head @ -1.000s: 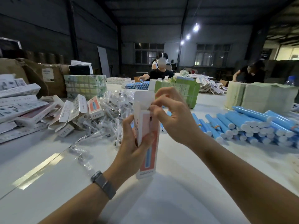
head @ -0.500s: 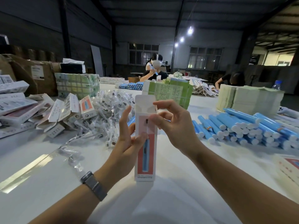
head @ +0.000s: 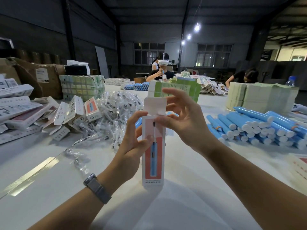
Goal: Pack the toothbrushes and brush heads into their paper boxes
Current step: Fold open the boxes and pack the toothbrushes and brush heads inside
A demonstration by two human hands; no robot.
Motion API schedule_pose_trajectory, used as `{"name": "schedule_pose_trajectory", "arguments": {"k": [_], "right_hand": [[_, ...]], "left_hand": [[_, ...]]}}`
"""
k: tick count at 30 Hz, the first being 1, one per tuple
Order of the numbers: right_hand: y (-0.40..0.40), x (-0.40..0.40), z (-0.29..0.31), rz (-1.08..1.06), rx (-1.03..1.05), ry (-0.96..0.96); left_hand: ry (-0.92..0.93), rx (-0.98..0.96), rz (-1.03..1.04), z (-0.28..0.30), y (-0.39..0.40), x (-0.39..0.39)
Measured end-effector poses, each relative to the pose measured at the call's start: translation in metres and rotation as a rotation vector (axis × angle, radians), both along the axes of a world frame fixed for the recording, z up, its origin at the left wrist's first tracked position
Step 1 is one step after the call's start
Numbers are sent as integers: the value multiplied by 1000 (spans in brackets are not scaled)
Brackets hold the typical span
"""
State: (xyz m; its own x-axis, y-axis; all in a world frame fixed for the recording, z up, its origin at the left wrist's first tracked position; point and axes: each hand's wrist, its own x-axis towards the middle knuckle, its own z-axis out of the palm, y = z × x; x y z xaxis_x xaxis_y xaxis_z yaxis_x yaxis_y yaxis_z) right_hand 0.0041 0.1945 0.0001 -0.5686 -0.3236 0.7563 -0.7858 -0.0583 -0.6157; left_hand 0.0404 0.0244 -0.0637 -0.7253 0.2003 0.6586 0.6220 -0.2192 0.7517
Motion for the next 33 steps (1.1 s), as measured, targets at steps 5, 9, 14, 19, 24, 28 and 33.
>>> {"name": "schedule_pose_trajectory", "arguments": {"k": [5, 9, 14, 19, 24, 28, 33], "right_hand": [[2, 2, 2, -17, 81, 21], [5, 5, 7, -28, 117, 13], [2, 9, 13, -99, 221, 23], [2, 13, 15, -156, 278, 124], [1, 15, 18, -199, 347, 142], [1, 16, 18, -211, 298, 160], [0, 15, 20, -183, 212, 93]], "left_hand": [[36, -18, 40, -6, -1, -4], [54, -68, 72, -10, -3, -8], [84, -81, 108, -11, -1, -8], [100, -97, 110, -10, 0, -5], [117, -91, 119, -10, 1, -5], [118, -111, 114, -8, 1, -4], [123, -148, 113, -8, 2, -3]]}}
